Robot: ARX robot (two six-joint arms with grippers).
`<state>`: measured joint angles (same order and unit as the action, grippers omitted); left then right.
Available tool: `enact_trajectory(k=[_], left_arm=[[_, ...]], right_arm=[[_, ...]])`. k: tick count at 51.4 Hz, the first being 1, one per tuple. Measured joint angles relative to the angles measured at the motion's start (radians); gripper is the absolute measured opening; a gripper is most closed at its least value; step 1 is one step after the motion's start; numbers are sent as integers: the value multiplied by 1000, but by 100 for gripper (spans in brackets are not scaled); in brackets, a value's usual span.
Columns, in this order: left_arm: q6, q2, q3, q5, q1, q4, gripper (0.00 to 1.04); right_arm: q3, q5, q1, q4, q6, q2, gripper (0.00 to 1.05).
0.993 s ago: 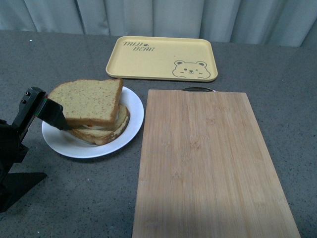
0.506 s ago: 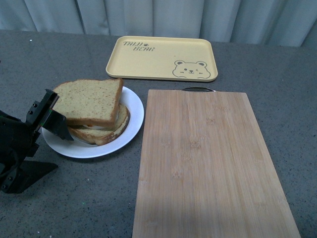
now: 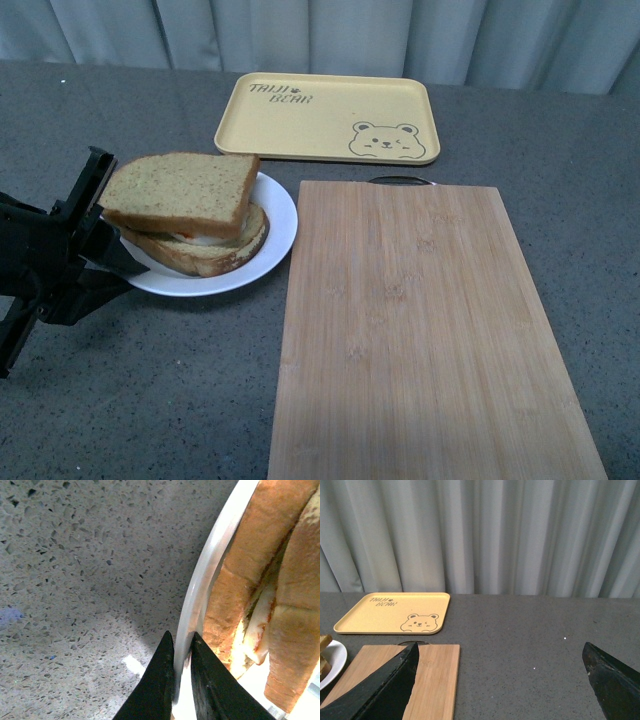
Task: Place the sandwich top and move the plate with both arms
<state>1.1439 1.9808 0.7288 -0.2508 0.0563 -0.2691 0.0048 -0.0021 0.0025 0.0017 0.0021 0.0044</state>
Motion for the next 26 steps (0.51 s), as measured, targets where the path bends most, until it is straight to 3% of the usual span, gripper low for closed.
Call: enact_trajectory(k=[9, 15, 26], left_arm=[[24, -23, -55, -35, -10, -109, 5], [89, -29, -133, -42, -7, -293, 4], [170, -26, -196, -49, -2, -486, 4]], right_arm=[[0, 0, 0, 0, 0, 0, 95], [0, 0, 0, 0, 0, 0, 95], [0, 0, 0, 0, 0, 0, 95]])
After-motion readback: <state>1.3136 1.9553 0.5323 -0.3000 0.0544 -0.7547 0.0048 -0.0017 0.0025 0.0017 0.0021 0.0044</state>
